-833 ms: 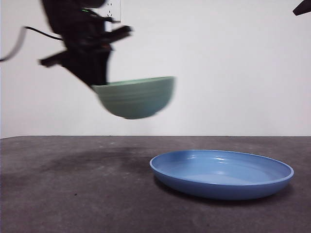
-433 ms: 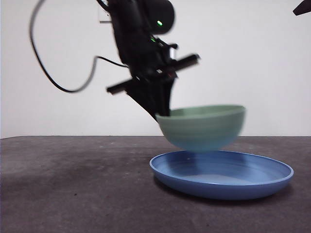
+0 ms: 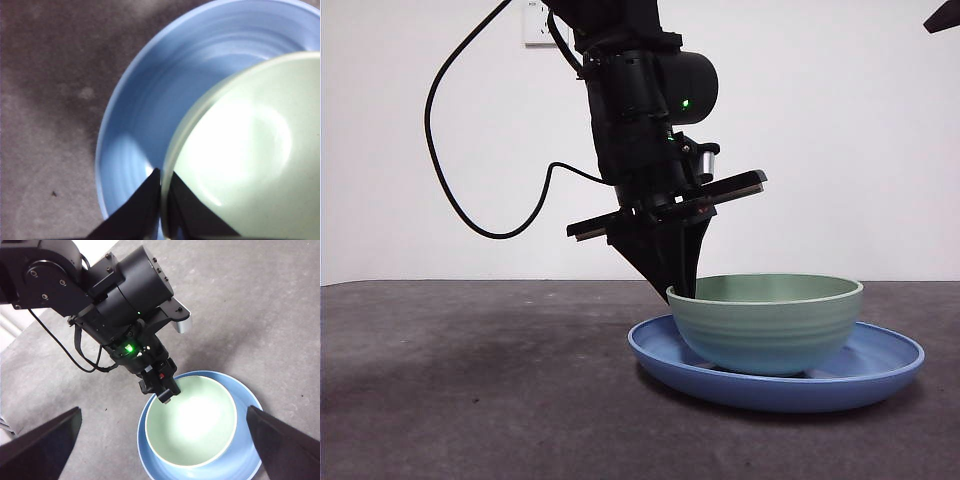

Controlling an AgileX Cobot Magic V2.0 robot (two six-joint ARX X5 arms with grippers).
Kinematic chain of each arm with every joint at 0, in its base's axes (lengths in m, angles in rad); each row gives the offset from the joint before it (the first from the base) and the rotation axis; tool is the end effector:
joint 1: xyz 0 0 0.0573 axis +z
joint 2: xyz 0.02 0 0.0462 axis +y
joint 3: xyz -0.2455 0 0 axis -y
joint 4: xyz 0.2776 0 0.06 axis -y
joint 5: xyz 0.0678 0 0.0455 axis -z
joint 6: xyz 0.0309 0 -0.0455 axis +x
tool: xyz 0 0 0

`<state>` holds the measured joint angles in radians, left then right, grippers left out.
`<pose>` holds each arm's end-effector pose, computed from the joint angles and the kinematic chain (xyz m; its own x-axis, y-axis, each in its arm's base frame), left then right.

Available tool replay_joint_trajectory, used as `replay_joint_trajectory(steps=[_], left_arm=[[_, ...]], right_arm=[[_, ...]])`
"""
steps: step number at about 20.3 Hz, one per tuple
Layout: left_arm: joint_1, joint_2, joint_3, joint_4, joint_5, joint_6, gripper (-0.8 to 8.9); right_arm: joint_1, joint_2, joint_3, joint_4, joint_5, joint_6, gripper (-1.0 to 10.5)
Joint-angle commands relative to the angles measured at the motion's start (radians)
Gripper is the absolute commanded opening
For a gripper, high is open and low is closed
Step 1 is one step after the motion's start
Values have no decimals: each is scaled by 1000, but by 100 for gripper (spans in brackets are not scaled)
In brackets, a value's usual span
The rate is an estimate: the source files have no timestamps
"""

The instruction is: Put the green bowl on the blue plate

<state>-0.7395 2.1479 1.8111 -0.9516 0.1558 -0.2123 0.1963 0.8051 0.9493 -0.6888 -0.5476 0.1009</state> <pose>0.3390 -0.3157 0.1797 0.0988 -0.3002 -0.9488 0.5325 0.8214 -0.2044 0.1896 0.0541 0.3310 0.6147 0.6531 -0.4423 -0.5490 0.7569 0.3545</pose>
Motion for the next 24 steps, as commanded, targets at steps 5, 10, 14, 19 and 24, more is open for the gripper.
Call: replay_joint_trajectory(steps=[5, 10, 14, 19, 24], left_arm=[[-13, 29, 55, -22, 1, 1, 124], [-9, 29, 229, -192, 1, 43, 456], [-6, 14, 398, -412, 1, 138, 514], [10, -121, 418, -496, 1, 183, 514], [55, -331, 356, -499, 1, 188, 515]], right_arm=[[5, 4, 17, 6, -2, -3, 574], [5, 4, 17, -1, -2, -3, 574], [5, 4, 17, -26, -2, -4, 574], [5, 4, 17, -55, -2, -3, 574], [5, 4, 17, -69, -2, -3, 574]])
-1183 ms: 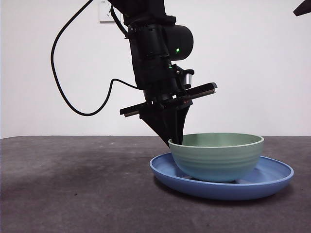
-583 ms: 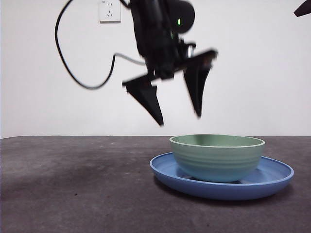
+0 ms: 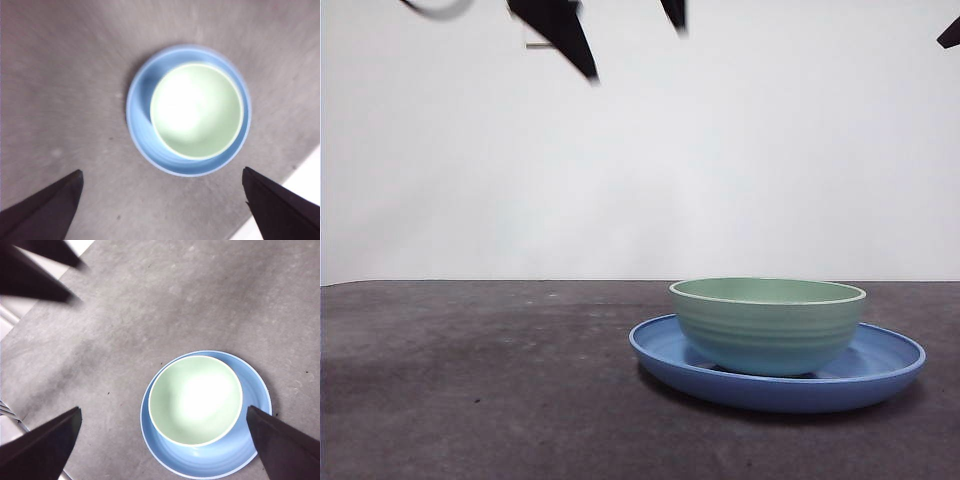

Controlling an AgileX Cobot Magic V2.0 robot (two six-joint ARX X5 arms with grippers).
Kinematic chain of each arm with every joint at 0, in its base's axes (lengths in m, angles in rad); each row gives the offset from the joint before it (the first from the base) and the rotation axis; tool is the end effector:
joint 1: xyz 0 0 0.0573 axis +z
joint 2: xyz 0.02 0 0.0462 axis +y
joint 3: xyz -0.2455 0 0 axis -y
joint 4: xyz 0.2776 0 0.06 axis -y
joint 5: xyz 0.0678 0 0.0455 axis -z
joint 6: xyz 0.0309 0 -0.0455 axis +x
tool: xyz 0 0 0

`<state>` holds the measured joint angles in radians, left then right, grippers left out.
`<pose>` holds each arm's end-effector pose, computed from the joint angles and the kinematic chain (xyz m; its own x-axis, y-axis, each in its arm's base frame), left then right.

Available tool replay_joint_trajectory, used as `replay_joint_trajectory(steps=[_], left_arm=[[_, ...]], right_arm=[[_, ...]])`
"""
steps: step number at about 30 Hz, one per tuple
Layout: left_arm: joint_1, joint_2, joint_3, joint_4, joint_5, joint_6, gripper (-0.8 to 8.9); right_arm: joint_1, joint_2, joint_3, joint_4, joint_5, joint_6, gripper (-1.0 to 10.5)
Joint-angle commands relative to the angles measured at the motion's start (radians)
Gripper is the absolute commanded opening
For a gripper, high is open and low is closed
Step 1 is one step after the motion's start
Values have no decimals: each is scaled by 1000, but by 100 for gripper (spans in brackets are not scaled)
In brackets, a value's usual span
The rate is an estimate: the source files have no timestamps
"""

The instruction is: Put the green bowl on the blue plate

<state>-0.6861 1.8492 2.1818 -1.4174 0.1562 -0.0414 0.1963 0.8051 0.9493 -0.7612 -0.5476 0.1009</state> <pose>0.2880 -0.2420 0.4000 0.2584 -0.4127 -0.8734 0.6531 0.7408 -0.1568 0.1859 0.0534 0.3253 0.5814 0.6465 -0.4940 -0.5229 0.7621 0.3819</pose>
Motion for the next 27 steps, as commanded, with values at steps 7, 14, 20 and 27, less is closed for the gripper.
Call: replay_joint_trajectory(steps=[7, 14, 20, 27], left_arm=[[34, -503, -458, 100, 1, 113, 515], [34, -798, -703, 208, 10, 172, 513], [34, -955, -819, 275, 141, 122, 513], [34, -1083, -965, 401, 232, 31, 513]], right_arm=[[5, 4, 17, 3, -2, -2, 574], [5, 4, 17, 3, -2, 19, 574], [5, 4, 17, -2, -2, 23, 574], [5, 4, 17, -4, -2, 23, 574]])
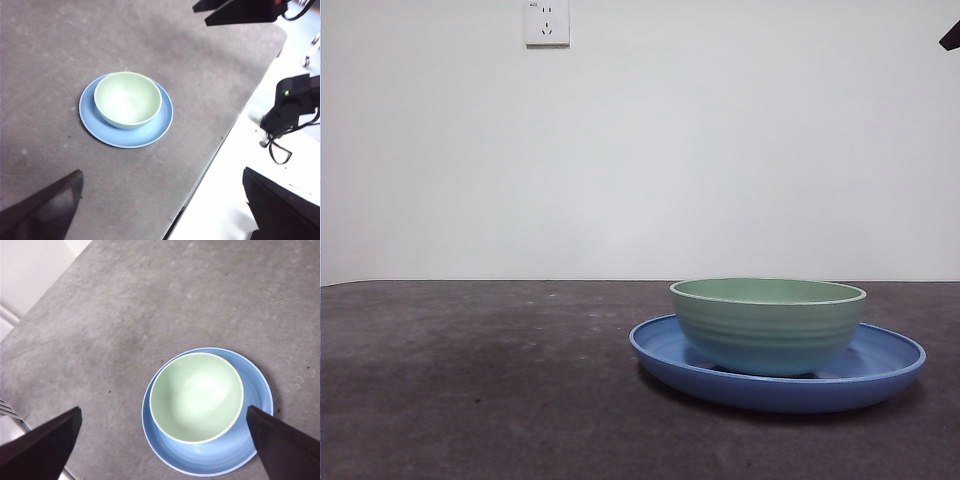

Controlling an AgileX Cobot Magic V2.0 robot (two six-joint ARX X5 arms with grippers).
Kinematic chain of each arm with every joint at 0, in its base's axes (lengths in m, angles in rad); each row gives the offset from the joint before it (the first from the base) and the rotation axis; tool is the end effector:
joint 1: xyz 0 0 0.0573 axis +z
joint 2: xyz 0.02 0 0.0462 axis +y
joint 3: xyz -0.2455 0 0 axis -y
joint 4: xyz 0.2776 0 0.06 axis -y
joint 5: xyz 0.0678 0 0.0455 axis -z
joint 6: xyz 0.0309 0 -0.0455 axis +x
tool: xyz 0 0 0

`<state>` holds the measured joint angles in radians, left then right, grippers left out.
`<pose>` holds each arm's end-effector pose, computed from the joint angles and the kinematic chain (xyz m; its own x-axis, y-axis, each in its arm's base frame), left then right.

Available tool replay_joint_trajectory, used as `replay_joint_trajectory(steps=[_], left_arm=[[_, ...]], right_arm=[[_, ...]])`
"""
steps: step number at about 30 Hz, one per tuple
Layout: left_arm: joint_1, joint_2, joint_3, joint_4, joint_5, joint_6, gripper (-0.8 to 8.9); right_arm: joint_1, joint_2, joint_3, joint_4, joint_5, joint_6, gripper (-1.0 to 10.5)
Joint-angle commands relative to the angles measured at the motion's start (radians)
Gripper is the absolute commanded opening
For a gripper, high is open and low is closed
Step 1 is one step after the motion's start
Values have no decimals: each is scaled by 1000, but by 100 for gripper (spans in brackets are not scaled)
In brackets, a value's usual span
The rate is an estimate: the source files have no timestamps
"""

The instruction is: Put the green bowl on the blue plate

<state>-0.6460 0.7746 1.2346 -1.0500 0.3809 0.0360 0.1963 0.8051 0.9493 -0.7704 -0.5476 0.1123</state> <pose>0.1103 -0.0976 0.3985 0.3922 -0.7612 -0.5165 0.8210 0.5429 -0.1768 0.1854 0.0533 0.3246 0.5769 0.6456 -0.5004 -0.5122 0.7632 0.3940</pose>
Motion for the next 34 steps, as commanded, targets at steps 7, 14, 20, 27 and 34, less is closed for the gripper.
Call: replay_joint_trajectory(steps=[7, 14, 20, 27, 34], left_arm=[[-6, -23, -37, 88, 7, -75, 513], [-6, -24, -37, 80, 7, -75, 513], [-6, -39, -37, 76, 7, -76, 513], [-6, -79, -36, 76, 7, -75, 513], [-6, -113, -36, 70, 7, -75, 513]], right_arm=[[5, 5, 17, -6, -1, 47, 574], [-22, 56, 17, -119, 48, 134, 573], [-120, 188, 17, -150, 40, 48, 572], [-209, 395, 17, -129, -37, -88, 539], [-212, 595, 17, 1, -39, -114, 459]])
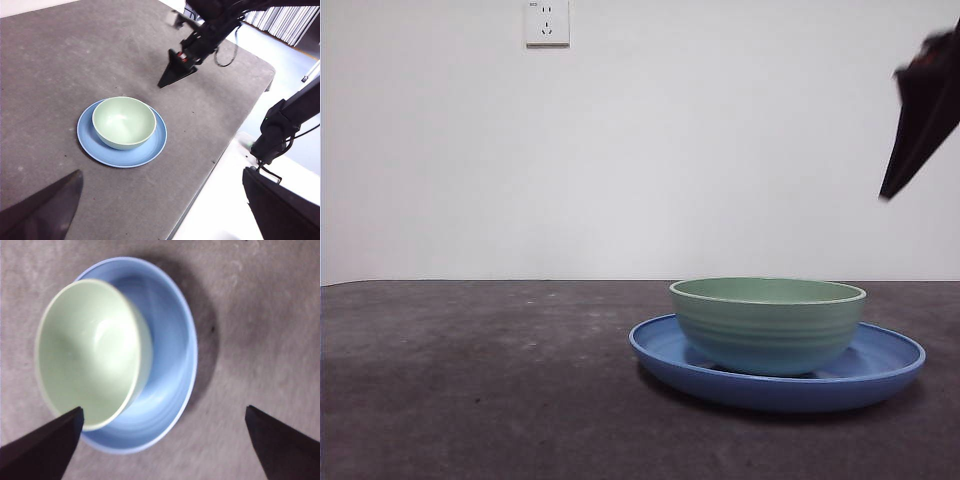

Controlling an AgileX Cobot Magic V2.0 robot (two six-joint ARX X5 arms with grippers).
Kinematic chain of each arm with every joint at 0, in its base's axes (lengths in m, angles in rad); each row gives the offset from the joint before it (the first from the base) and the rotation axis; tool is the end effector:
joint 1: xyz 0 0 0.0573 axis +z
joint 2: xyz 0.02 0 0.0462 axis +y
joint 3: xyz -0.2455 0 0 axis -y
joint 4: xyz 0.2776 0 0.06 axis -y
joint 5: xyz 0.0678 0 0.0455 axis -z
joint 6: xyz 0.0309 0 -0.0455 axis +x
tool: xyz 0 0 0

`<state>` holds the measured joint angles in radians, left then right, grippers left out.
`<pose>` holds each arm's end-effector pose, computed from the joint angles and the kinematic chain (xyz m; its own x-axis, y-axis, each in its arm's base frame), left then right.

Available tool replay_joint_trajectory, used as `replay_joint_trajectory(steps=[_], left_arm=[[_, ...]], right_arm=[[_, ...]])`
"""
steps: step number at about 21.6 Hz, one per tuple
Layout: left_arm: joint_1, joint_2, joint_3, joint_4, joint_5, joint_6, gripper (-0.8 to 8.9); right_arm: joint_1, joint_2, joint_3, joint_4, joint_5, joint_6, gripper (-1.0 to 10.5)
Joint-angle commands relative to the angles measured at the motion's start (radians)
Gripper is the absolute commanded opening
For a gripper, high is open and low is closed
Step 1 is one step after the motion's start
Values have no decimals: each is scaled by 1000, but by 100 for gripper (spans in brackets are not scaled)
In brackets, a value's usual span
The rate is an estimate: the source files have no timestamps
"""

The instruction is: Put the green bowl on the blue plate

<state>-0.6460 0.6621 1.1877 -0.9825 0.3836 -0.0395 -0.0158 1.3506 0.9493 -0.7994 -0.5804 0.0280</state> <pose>0.0912 -0.0833 0.4031 0.4392 -0.7998 -0.4091 0.8119 0.5483 -0.2004 0.2795 0.0125 0.2026 0.3111 0.5435 -0.7796 -0.1589 0.8385 0.5212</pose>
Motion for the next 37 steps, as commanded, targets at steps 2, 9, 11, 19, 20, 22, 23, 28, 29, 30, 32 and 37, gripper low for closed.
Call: replay_joint_trajectory(steps=[2, 9, 11, 19, 20, 22, 23, 28, 29, 30, 32, 37], left_arm=[[-6, -7, 11, -3, 4, 1, 512], [-6, -10, 11, -60, 4, 2, 500], [-6, -10, 11, -66, 4, 2, 500], [-6, -10, 11, -68, 3, 1, 500], [-6, -10, 11, -68, 3, 1, 500], [-6, -10, 11, -68, 3, 1, 500], [-6, -10, 11, -68, 3, 1, 500], [-6, -10, 11, -68, 3, 1, 500], [-6, -10, 11, -68, 3, 1, 500], [-6, -10, 11, -68, 3, 1, 500], [-6, -10, 11, -68, 3, 1, 500], [-6, -10, 11, -68, 3, 2, 500]], right_arm=[[0, 97, 17, 61, -7, -35, 434], [1, 217, 17, 134, -8, -47, 344], [9, 253, 17, 151, -16, -48, 331], [43, 361, 17, 198, -74, -66, 243], [48, 373, 17, 204, -74, -66, 229], [52, 380, 17, 222, -74, -65, 171], [53, 380, 17, 227, -74, -65, 136], [53, 380, 17, 228, -73, -61, 39], [53, 380, 18, 228, -74, -60, 29], [53, 379, 21, 226, -73, -54, 8], [53, 379, 35, 222, -72, -35, 8], [101, 379, 90, 203, -70, 27, 8]])
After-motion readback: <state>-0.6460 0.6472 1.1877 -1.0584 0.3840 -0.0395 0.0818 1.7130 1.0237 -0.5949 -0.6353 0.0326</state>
